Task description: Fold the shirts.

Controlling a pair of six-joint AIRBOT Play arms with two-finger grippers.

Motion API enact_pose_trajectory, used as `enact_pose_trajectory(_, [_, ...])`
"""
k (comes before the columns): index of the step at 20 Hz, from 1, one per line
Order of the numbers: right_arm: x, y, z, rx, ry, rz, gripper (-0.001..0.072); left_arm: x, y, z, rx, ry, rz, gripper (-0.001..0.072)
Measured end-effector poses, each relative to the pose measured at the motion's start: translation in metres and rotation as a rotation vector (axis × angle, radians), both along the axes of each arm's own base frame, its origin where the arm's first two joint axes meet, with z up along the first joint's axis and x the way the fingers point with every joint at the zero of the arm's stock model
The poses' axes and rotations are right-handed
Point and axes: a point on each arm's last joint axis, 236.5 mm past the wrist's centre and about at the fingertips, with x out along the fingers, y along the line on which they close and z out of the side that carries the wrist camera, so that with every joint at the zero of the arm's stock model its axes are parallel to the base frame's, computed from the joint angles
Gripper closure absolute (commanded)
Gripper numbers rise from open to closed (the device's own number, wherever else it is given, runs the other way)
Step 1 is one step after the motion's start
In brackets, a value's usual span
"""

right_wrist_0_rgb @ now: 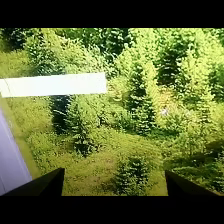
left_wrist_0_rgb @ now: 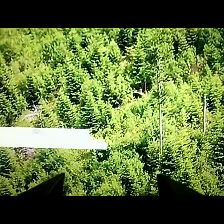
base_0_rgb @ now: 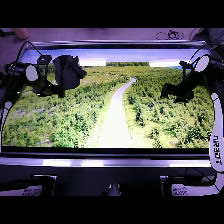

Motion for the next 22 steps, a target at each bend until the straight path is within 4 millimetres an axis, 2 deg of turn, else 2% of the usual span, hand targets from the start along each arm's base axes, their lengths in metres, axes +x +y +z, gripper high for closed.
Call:
enact_pose_trajectory(14, [0.003,0.0,0.0,0.001,-0.013,-0.003,0.0043,0.002,0.0,0.001,-0.003,-0.008,0.002,-0.0004])
enact_pose_trajectory(17, [0.013,0.001,0.002,0.006,-0.055,-0.011,0.0043,0.023,-0.013,0.004,-0.051,-0.091,-0.004,0.0013])
enact_pose_trajectory(18, [0.015,0.001,0.003,0.006,-0.064,-0.013,0.0043,0.035,-0.019,0.004,-0.077,-0.134,-0.007,0.0129])
enact_pose_trajectory(20, [0.019,0.001,0.003,0.006,-0.079,-0.017,0.0044,0.067,-0.023,0.002,-0.124,-0.216,0.021,0.011])
enact_pose_trajectory(22, [0.021,0.001,0.003,0.006,-0.087,-0.018,0.0043,0.102,-0.008,-0.013,-0.163,-0.235,0.108,0.01])
